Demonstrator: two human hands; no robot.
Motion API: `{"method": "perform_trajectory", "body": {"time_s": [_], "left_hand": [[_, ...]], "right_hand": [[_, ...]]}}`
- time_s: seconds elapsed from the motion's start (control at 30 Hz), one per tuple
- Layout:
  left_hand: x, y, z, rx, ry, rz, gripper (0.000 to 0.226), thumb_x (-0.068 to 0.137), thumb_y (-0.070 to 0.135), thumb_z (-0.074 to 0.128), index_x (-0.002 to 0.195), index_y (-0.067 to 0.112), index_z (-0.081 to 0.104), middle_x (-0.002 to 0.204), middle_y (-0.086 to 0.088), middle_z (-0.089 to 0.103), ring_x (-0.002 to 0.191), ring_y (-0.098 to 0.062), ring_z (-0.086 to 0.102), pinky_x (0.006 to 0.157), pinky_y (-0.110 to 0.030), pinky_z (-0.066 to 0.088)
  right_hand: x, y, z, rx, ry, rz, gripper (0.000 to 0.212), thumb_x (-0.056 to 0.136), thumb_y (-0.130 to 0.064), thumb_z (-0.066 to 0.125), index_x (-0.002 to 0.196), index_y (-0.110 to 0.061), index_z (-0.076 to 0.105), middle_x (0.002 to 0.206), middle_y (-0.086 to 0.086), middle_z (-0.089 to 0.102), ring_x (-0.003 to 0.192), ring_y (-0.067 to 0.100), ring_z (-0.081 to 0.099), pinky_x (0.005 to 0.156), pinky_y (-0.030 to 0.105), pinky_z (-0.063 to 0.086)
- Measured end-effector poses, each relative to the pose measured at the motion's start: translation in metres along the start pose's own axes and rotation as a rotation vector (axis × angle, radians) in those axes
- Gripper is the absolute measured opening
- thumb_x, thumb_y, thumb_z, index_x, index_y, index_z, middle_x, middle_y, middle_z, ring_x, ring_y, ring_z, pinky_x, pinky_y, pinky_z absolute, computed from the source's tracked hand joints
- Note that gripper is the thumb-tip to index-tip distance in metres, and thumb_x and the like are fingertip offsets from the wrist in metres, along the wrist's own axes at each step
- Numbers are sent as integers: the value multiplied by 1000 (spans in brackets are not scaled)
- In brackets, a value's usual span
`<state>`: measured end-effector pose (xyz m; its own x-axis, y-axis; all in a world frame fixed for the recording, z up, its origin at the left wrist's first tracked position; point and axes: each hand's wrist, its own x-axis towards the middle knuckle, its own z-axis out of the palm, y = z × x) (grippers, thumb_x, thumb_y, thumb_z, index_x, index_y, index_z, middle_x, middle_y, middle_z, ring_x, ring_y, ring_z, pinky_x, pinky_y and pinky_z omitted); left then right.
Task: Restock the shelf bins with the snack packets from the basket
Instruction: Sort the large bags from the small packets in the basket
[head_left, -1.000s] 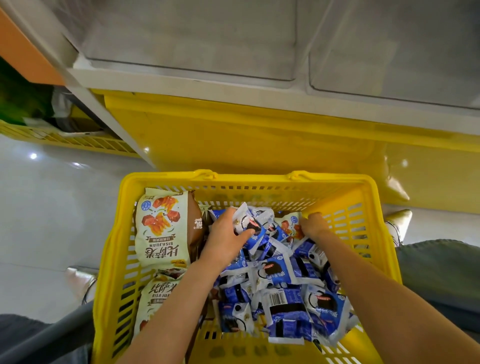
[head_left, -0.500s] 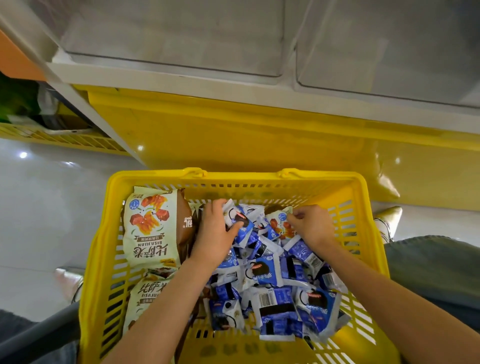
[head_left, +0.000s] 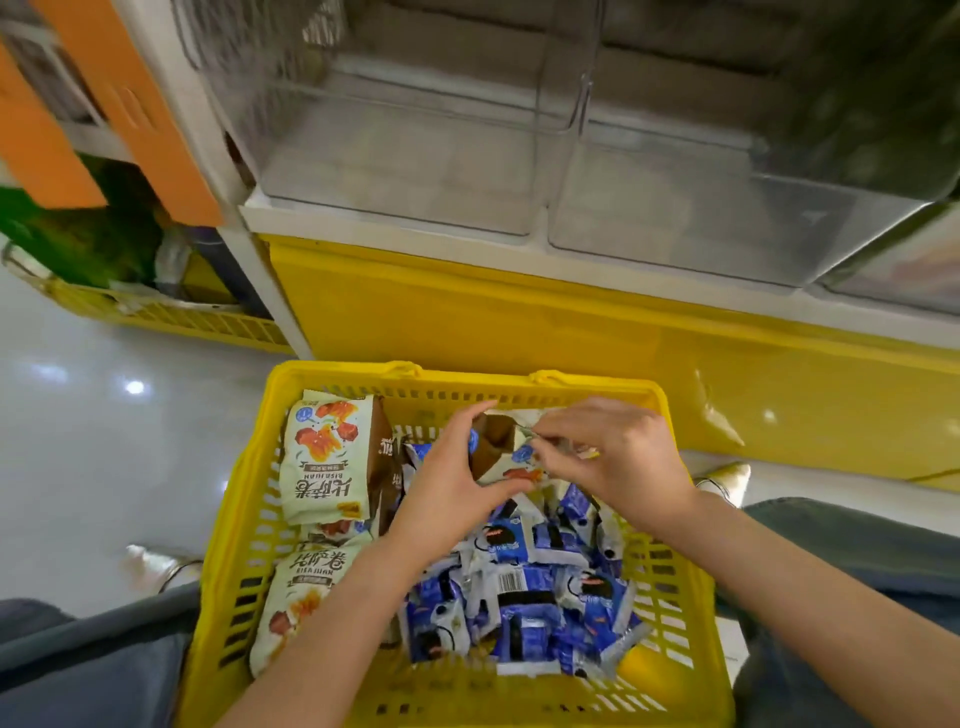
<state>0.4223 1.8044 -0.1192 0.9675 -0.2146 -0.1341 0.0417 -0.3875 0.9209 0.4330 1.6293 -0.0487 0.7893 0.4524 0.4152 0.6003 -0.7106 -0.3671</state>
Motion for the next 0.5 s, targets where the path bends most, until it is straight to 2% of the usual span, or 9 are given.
{"method": "perform_trajectory", "body": {"time_s": [0.07, 0.13, 0.2, 0.27, 0.33, 0.4, 0.43, 0.5], "left_hand": [[-14, 8, -12, -37, 46, -8, 63, 59, 59, 75, 105, 65, 32, 106, 33, 52, 96, 18, 49, 77, -3, 39], [-26, 12, -21, -96, 118, -33, 55, 62, 58, 73, 103, 57, 36, 97, 28, 58, 87, 16, 55, 72, -10, 46], [-39, 13, -29, -196, 206, -53, 40, 74, 48, 67, 104, 50, 41, 94, 24, 61, 85, 15, 58, 68, -11, 49], [-52, 14, -38, -312, 277, -39, 24, 81, 50, 54, 104, 45, 46, 93, 25, 65, 86, 12, 60, 65, -9, 49], [-65, 17, -48, -335, 363, -35, 22, 82, 55, 41, 102, 47, 47, 92, 37, 61, 87, 19, 56, 65, -2, 44], [-75, 15, -56, -272, 458, -49, 18, 89, 51, 33, 102, 46, 45, 89, 41, 57, 88, 29, 48, 67, 5, 36], [-79, 12, -61, -230, 490, -70, 18, 93, 47, 32, 104, 43, 46, 91, 36, 57, 91, 25, 49, 68, 3, 37], [-87, 0, -75, -95, 515, -88, 20, 97, 39, 32, 102, 33, 51, 93, 21, 58, 90, 8, 56, 65, -6, 42]], "right_hand": [[3, -11, -5, 86, 15, 70, 14, 79, -24, 71, 88, -14, 75, 83, -6, 71, 77, -1, 58, 67, 16, 50], [6, -24, -4, 193, -12, 234, 27, 85, -33, 61, 106, -17, 68, 97, -11, 61, 92, -8, 48, 81, 14, 46], [7, -40, 3, 296, -68, 401, 51, 82, -46, 51, 127, -20, 50, 115, -14, 47, 107, -11, 40, 90, 8, 41], [6, -57, 12, 429, -97, 544, 73, 75, -55, 51, 137, -21, 34, 127, -16, 40, 118, -6, 39, 97, 12, 39], [5, -74, 22, 704, -135, 692, 81, 69, -57, 60, 137, -25, 29, 127, -15, 48, 111, -5, 53, 88, 18, 50], [6, -89, 36, 919, -219, 806, 74, 68, -49, 71, 127, -26, 33, 112, -17, 58, 89, -11, 63, 66, 10, 52], [6, -95, 44, 952, -273, 841, 66, 69, -42, 76, 121, -26, 38, 105, -18, 60, 82, -14, 63, 59, 7, 49], [5, -102, 59, 959, -357, 850, 47, 71, -32, 79, 104, -32, 47, 96, -21, 62, 75, -13, 64, 56, 6, 48]]}}
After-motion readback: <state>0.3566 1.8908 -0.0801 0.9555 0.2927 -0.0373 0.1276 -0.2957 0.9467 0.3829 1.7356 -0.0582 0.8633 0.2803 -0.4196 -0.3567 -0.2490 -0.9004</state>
